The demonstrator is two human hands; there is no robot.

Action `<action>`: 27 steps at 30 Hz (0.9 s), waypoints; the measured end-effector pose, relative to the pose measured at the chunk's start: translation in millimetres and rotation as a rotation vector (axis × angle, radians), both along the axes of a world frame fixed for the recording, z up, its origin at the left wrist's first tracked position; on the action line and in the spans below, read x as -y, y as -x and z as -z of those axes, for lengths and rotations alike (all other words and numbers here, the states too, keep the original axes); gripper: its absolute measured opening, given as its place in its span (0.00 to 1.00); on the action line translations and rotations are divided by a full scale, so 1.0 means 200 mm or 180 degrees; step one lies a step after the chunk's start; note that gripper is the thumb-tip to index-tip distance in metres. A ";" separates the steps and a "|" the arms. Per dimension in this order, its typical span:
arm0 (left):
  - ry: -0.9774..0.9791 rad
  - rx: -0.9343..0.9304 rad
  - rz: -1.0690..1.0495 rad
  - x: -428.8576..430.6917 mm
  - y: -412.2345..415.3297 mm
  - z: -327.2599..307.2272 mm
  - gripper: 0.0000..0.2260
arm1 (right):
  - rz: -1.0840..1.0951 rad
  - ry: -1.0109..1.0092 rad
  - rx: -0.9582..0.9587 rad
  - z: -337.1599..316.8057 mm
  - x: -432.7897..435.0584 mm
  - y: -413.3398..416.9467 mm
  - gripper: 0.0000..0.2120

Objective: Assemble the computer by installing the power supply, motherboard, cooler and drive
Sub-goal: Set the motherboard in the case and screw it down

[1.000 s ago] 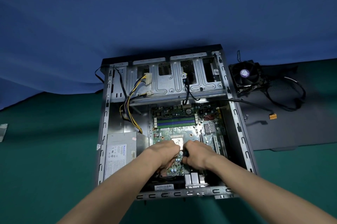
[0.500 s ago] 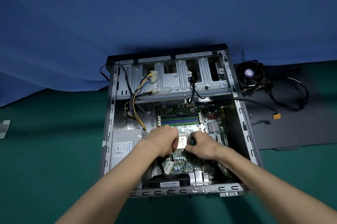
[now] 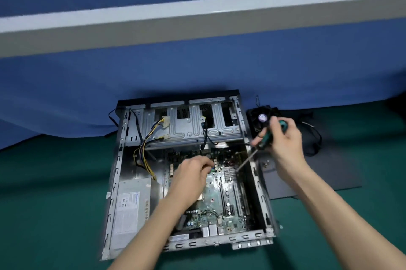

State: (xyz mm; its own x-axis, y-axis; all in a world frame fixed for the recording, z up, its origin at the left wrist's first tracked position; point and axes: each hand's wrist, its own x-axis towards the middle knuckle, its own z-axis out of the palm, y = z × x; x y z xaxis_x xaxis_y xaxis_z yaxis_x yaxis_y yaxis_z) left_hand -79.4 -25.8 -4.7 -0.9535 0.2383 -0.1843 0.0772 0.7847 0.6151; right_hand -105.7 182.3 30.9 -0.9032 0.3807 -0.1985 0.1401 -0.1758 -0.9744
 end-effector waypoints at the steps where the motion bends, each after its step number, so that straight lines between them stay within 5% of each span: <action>1: -0.0093 0.0037 -0.0058 -0.04 -0.02 0.01 0.09 | 0.0213 0.0103 0.0094 0.00 -0.07 0.01 0.06; 4: -0.0441 0.0187 -0.0247 -0.17 -0.08 0.02 0.10 | 0.0323 0.0068 0.0656 0.06 -0.26 -0.01 0.08; 10: -0.1206 0.0605 -0.0601 -0.45 -0.10 0.03 0.10 | -0.0640 -0.0159 0.1634 0.23 -0.39 -0.09 0.09; 17: -0.1366 0.0635 -0.0762 -0.53 -0.13 0.09 0.10 | -0.0741 -0.0765 0.1776 0.41 -0.43 -0.09 0.05; 27: -0.1512 0.0352 -0.0770 -0.56 -0.16 0.11 0.12 | -0.1010 -0.2828 0.2114 0.58 -0.45 -0.03 0.19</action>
State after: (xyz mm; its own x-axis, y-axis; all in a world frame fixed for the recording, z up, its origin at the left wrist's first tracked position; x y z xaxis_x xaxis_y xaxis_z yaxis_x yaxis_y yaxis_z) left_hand -47.9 85.3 -26.8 -0.9725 0.0961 -0.2121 -0.1563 0.4058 0.9005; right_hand -100.2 272.6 -85.0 -0.8011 0.3987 -0.4463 0.5868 0.6703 -0.4544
